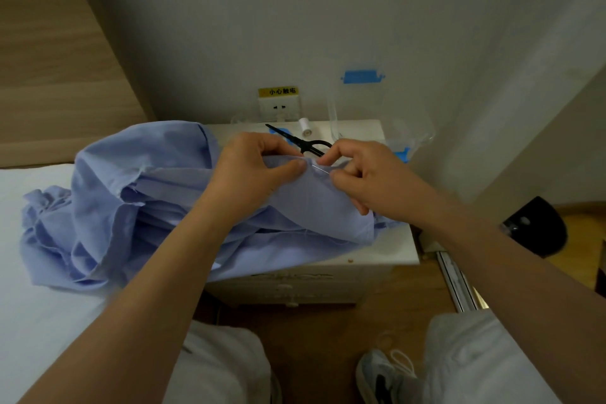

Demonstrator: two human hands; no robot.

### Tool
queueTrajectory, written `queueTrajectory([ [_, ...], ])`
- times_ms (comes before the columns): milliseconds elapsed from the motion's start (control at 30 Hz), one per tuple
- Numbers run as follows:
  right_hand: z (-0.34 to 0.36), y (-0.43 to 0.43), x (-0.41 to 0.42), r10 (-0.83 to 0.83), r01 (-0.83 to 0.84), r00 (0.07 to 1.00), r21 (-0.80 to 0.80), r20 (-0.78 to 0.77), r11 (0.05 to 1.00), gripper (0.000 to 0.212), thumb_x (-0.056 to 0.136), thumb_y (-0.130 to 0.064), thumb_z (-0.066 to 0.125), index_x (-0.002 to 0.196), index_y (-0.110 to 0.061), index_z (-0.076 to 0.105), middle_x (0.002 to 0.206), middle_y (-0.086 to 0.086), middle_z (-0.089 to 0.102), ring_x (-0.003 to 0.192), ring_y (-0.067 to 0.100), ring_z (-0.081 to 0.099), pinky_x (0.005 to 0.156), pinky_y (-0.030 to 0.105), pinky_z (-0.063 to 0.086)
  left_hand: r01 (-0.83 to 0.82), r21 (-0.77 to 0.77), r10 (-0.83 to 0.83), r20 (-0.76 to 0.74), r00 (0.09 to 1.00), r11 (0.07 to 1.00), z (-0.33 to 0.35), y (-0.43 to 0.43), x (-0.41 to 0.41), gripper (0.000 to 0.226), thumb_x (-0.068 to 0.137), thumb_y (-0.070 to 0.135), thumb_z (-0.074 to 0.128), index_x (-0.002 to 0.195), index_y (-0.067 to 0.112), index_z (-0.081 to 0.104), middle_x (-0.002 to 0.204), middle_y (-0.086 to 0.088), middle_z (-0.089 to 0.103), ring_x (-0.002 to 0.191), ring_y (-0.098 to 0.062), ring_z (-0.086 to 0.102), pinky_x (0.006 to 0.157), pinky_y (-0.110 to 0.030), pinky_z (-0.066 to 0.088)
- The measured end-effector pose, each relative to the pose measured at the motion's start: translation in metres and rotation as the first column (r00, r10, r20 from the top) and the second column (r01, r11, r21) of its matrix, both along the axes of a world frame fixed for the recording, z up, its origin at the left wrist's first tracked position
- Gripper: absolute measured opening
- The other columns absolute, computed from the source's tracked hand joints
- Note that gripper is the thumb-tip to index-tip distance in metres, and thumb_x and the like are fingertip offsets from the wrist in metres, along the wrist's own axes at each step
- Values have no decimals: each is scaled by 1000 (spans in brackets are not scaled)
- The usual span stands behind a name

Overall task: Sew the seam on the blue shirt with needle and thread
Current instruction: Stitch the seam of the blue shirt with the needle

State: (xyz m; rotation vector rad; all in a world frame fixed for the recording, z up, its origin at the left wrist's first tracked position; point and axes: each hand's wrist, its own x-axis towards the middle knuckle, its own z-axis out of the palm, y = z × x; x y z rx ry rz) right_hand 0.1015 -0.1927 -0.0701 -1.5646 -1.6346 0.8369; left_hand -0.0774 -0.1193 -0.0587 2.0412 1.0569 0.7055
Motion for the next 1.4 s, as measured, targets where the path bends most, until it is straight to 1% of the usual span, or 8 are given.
queueTrajectory([
  [133, -3, 1, -4, -22, 22, 1000, 41, -11, 999, 8, 95, -9, 55, 93, -13, 62, 42, 1, 51, 35, 9, 45, 45, 18, 41, 0, 3, 0, -4, 1000, 1000, 0, -2, 2, 2, 84, 18, 72, 82, 17, 73, 79, 3, 71, 76, -5, 65, 68, -21, 52],
  [300, -2, 2, 0, -38, 40, 999, 57, -33, 998, 13, 95, -8, 54, 97, -15, 65, 45, 9, 54, 39, 8, 49, 55, 13, 43, -38, -58, 41, 44, 998, 998, 2, -1, 1, 5, 85, 15, 70, 87, 15, 74, 80, 4, 71, 73, 4, 63, 62, -6, 46],
  [400, 2, 1, 3, 2, 1, 996, 41, -88, 999, 14, 95, -8, 54, 99, -13, 67, 45, 10, 51, 41, 10, 47, 56, 18, 45, -17, -101, 23, 59, 998, 995, 4, -1, 0, 9, 87, 13, 68, 91, 12, 75, 84, 3, 72, 74, 6, 64, 63, -5, 46],
  [733, 9, -2, 6, 23, -35, 963, -39, -269, 999, 21, 96, -2, 52, 98, -17, 67, 38, -7, 39, 37, 3, 37, 46, 11, 36, 74, -293, -53, 78, 996, 953, 8, 3, -5, 12, 89, 18, 64, 88, 15, 76, 87, -3, 74, 86, -12, 68, 78, -24, 53],
  [833, 10, -3, 7, 31, -53, 951, -65, -306, 996, 23, 96, -2, 52, 97, -19, 68, 40, -7, 40, 38, 3, 36, 45, 13, 35, 108, -320, -88, 78, 993, 941, 10, 4, -7, 13, 90, 18, 63, 91, 14, 75, 91, -2, 74, 89, -11, 68, 79, -21, 53],
  [967, 11, -3, 9, 47, -75, 947, -76, -317, 994, 25, 95, -2, 53, 95, -21, 68, 41, -7, 40, 40, 3, 35, 45, 15, 34, 129, -357, -103, 93, 990, 925, 12, 2, -8, 14, 90, 16, 62, 93, 13, 75, 91, 0, 75, 85, -6, 68, 72, -13, 52],
  [1167, 11, -3, 11, 74, -101, 949, -75, -306, 992, 27, 95, -5, 54, 94, -26, 70, 43, -5, 40, 42, 5, 34, 47, 18, 33, 137, -382, -109, 94, 990, 914, 12, 3, -9, 16, 90, 14, 62, 97, 5, 74, 95, -7, 73, 84, -12, 68, 72, -15, 53],
  [1400, 11, -3, 13, 88, -120, 946, -85, -310, 989, 29, 95, -5, 53, 93, -28, 71, 44, -3, 40, 43, 6, 33, 46, 18, 31, 166, -394, -142, 90, 986, 904, 13, 3, -9, 13, 90, 12, 60, 92, 10, 74, 88, -4, 74, 79, -9, 68, 70, -15, 53],
])
